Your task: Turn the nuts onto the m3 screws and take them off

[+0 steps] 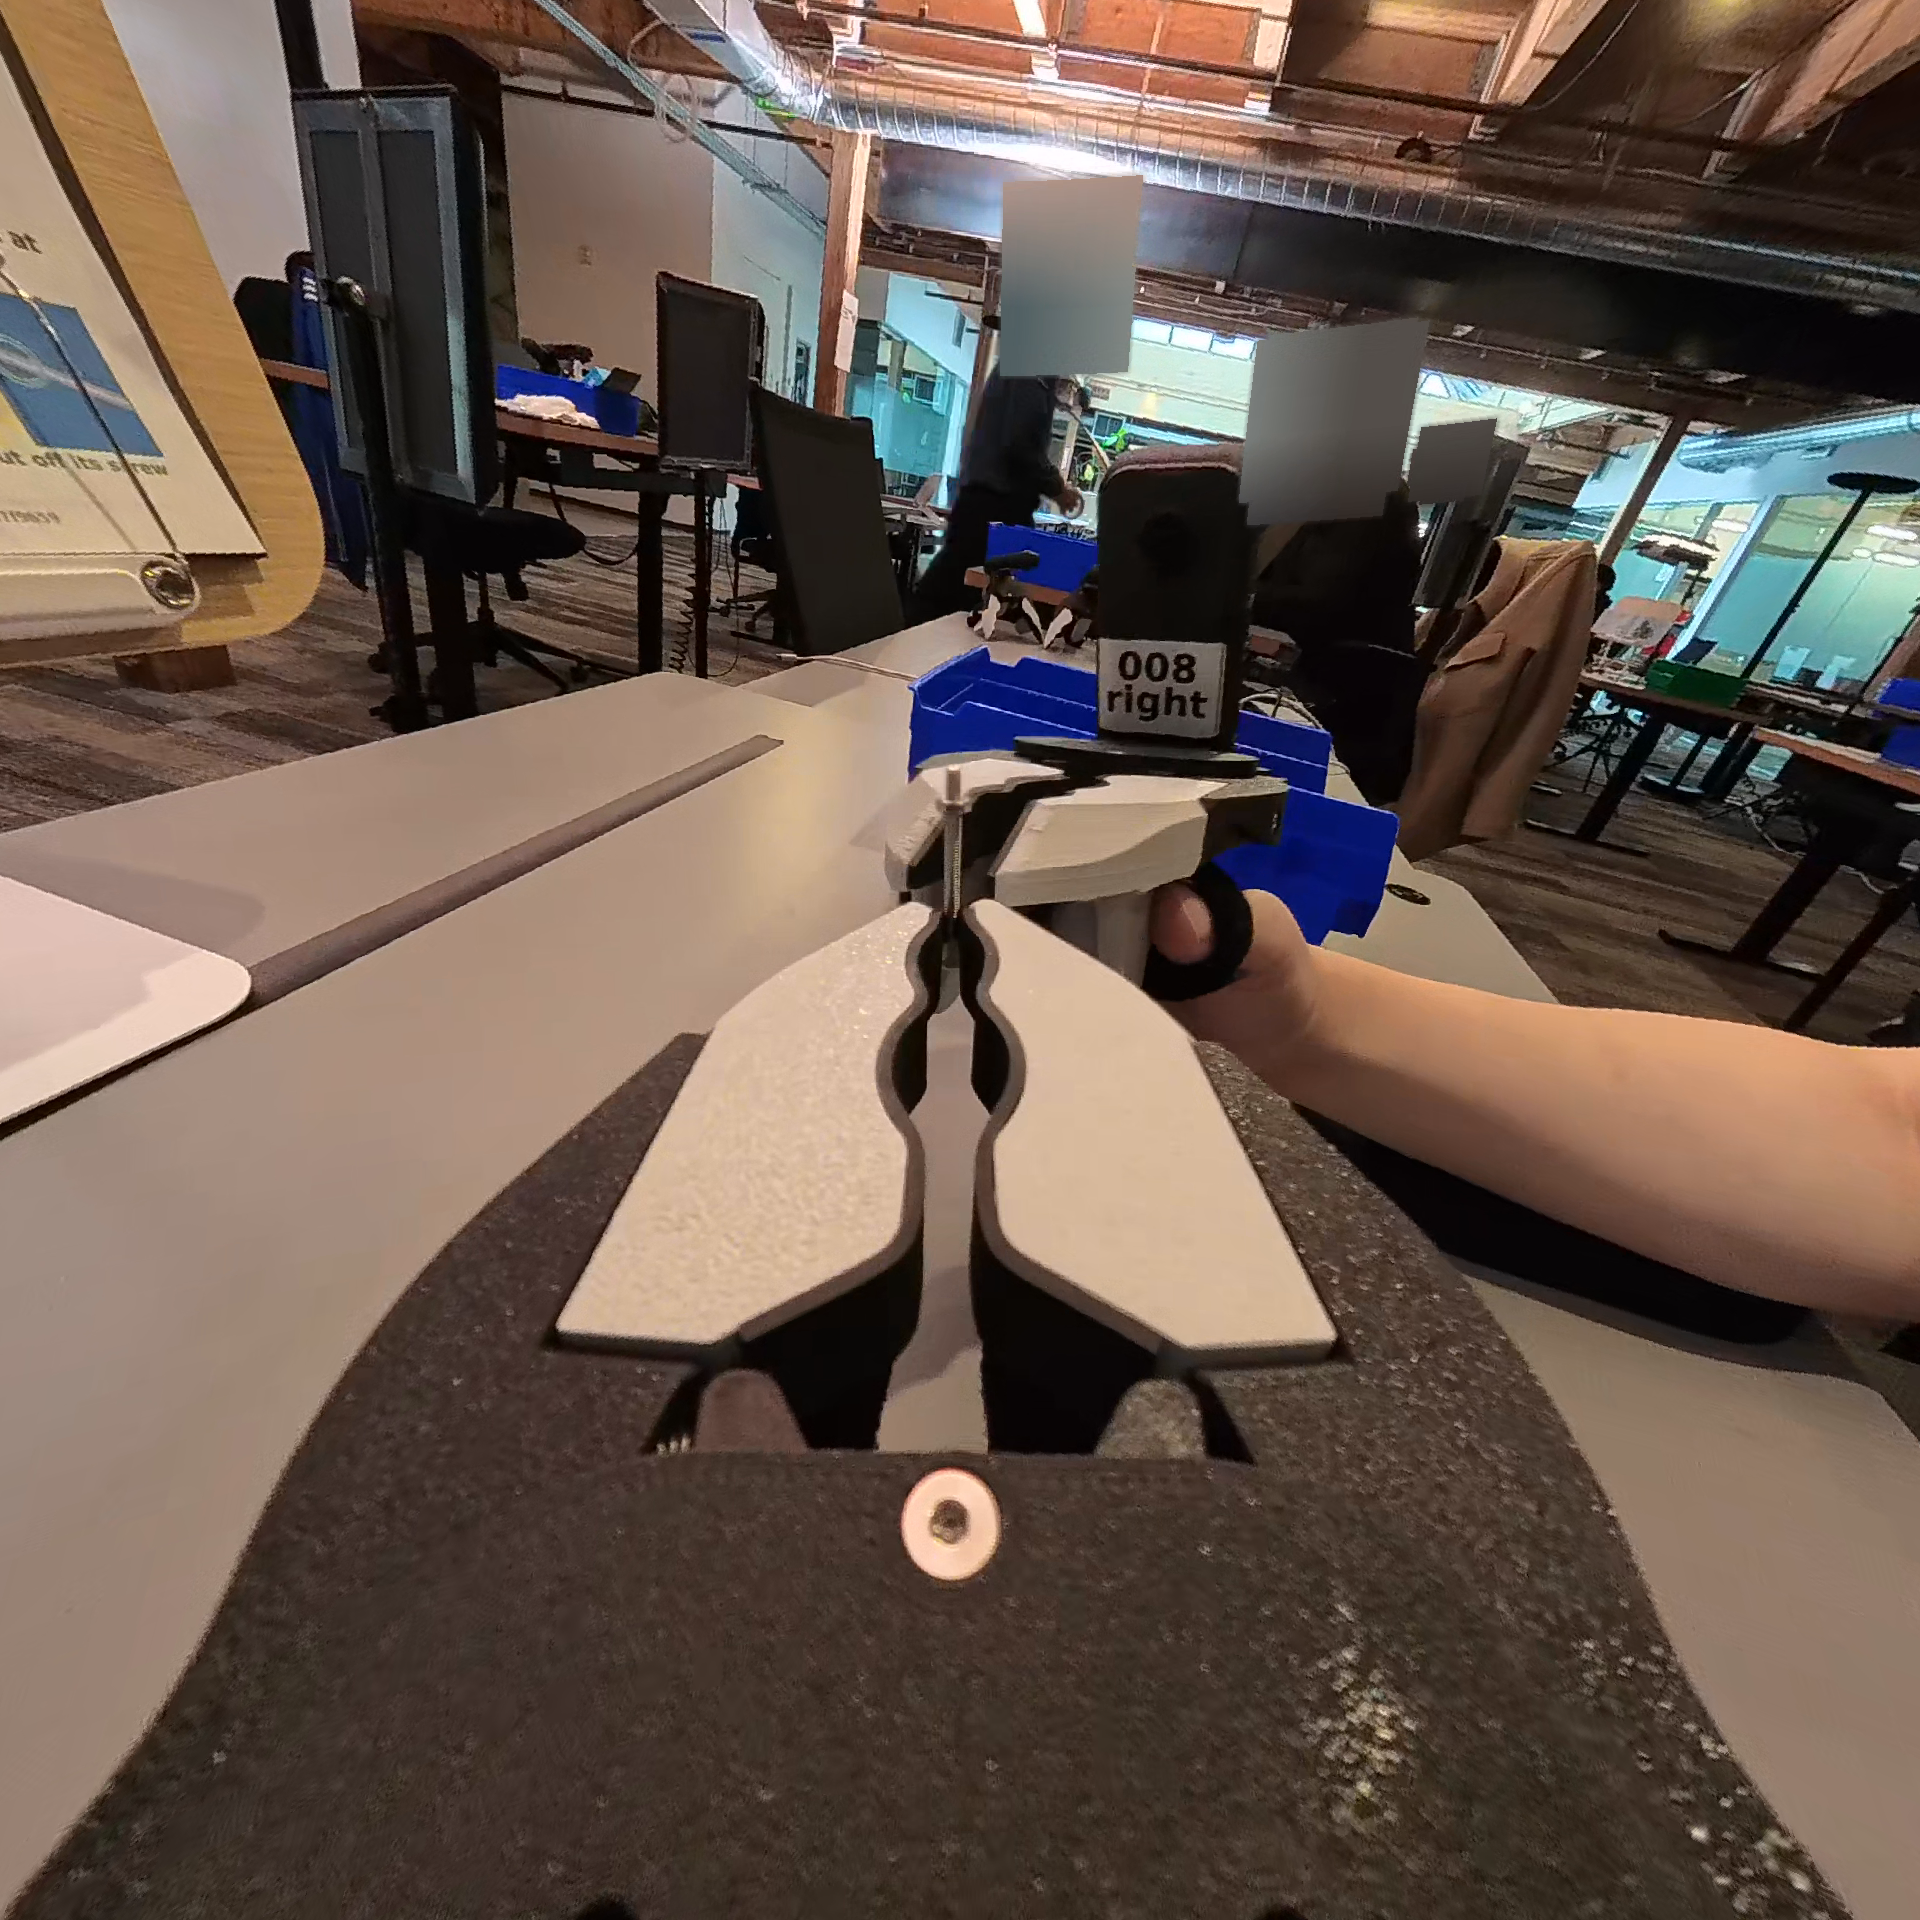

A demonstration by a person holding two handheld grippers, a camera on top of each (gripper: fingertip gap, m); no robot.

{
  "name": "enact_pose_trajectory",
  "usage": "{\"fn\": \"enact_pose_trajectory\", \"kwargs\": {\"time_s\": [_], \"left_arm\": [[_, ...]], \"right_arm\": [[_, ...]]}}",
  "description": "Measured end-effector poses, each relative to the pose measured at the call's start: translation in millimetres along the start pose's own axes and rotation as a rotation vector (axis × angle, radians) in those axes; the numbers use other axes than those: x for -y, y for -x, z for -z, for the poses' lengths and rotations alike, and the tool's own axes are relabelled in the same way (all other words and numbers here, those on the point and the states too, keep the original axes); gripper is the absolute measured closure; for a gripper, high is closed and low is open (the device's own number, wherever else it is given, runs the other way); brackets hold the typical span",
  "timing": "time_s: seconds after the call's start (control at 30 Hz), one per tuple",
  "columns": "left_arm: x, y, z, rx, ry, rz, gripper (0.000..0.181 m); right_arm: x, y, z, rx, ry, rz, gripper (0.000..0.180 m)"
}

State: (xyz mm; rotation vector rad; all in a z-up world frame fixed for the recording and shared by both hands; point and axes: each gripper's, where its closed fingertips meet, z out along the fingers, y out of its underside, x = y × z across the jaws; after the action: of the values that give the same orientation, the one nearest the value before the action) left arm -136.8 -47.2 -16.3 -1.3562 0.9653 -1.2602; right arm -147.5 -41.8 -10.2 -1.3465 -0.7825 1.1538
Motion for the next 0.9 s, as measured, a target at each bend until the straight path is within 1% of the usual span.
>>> {"fn": "enact_pose_trajectory", "kwargs": {"time_s": [0.17, 0.2, 0.23, 0.4, 0.5, 0.63, 0.9], "left_arm": [[-4.6, -3.8, -2.6, -0.023, 0.025, 0.000, 0.179], [-5.7, -4.0, -3.2, -0.024, 0.030, -0.001, 0.179], [-6.2, -4.7, -3.5, -0.029, 0.031, -0.002, 0.179], [-4.8, -3.3, -3.6, -0.014, 0.020, -0.008, 0.178], [-0.7, -7.0, -1.7, -0.041, -0.005, 0.001, 0.171], [-2.0, -2.8, 0.2, -0.030, 0.010, 0.024, 0.168], [-9.6, -6.0, -5.4, -0.039, 0.052, 0.034, 0.168]], "right_arm": [[-0.5, 1.2, -1.2, 0.012, -0.003, -0.013, 0.170], [-0.1, 1.7, -1.1, 0.016, -0.005, -0.015, 0.172], [0.3, 3.1, -0.7, 0.026, -0.007, -0.016, 0.177], [1.0, 0.8, -0.2, 0.017, -0.012, -0.029, 0.178], [3.7, -0.1, 1.4, 0.020, -0.028, -0.047, 0.178], [7.7, 0.4, 3.8, 0.032, -0.050, -0.067, 0.178], [0.5, 7.0, -1.5, 0.062, -0.006, -0.047, 0.178]]}}
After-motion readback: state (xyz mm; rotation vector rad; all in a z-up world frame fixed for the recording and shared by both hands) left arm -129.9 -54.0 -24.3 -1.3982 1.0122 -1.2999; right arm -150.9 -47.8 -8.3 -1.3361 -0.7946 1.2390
